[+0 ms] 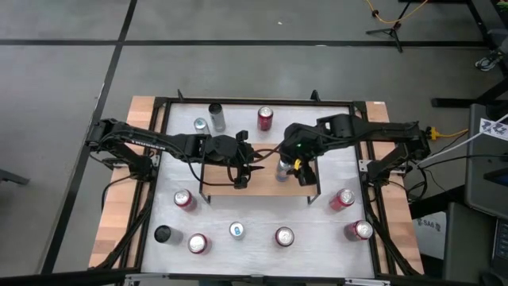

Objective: Place canned beverage on shelf
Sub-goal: Put the top right blue soda can on the shelf

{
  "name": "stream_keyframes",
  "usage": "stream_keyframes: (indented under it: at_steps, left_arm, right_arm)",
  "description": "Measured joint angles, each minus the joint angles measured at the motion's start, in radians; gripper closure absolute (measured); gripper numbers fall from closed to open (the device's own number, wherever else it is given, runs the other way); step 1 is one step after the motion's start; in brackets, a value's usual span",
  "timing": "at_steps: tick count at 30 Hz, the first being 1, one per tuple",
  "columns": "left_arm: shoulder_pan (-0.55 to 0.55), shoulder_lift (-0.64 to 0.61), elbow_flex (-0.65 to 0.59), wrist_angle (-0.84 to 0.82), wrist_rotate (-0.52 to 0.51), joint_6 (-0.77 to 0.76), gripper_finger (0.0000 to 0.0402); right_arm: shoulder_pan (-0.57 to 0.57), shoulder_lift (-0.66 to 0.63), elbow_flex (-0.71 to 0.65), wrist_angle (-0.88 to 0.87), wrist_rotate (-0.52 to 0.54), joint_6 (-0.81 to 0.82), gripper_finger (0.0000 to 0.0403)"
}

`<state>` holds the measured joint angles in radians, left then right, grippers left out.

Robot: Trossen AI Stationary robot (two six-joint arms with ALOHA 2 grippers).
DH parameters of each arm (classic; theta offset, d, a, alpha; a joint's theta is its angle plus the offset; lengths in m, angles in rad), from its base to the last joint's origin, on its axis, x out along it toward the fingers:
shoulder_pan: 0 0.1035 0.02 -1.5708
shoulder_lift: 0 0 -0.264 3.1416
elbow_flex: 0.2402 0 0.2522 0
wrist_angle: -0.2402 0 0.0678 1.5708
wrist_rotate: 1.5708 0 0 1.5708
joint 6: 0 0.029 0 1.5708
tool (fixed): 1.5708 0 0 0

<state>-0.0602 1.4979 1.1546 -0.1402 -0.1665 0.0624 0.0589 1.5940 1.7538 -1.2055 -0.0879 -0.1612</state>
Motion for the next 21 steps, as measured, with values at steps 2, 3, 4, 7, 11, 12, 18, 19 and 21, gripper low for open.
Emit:
stream_keyframes:
  at_steps: [2, 3, 4, 7, 11, 12, 18, 19, 21]
  left_arm:
    - [0.0, 0.0, 0.0, 0.0, 0.0, 0.0, 0.0258]
    - [0.0, 0.0, 0.0, 0.0, 0.0, 0.0, 0.0258]
    - [0.0, 0.0, 0.0, 0.0, 0.0, 0.0, 0.0258]
    - [0.0, 0.0, 0.0, 0.0, 0.0, 0.0, 0.0258]
    - [0.0, 0.0, 0.0, 0.0, 0.0, 0.0, 0.0258]
    - [0.0, 0.0, 0.0, 0.0, 0.0, 0.0, 0.0258]
    - [0.0, 0.0, 0.0, 0.0, 0.0, 0.0, 0.0258]
    - [0.0, 0.0, 0.0, 0.0, 0.0, 0.0, 0.0258]
    - [0.0, 0.0, 0.0, 0.0, 0.0, 0.0, 0.0258]
  right_arm:
    - [0.0, 0.0, 0.014, -0.001, 0.0, 0.0, 0.0118]
    - [0.0, 0.0, 0.021, 0.0, 0.0, 0.0, 0.0118]
    - [0.0, 0.0, 0.027, 0.0, 0.0, 0.0, 0.0118]
    - [0.0, 0.0, 0.045, -0.001, 0.0, 0.0, 0.0118]
    - [0.0, 0.0, 0.08, -0.009, 0.0, 0.005, 0.0118]
    - [0.0, 0.0, 0.093, -0.019, 0.0, 0.017, 0.0118]
    - [0.008, 0.0, 0.163, -0.08, 0.001, 0.09, 0.0118]
    - [0.014, 0.0, 0.176, -0.089, 0.005, 0.103, 0.0118]
    - [0.031, -0.002, 0.198, -0.102, 0.03, 0.111, 0.0118]
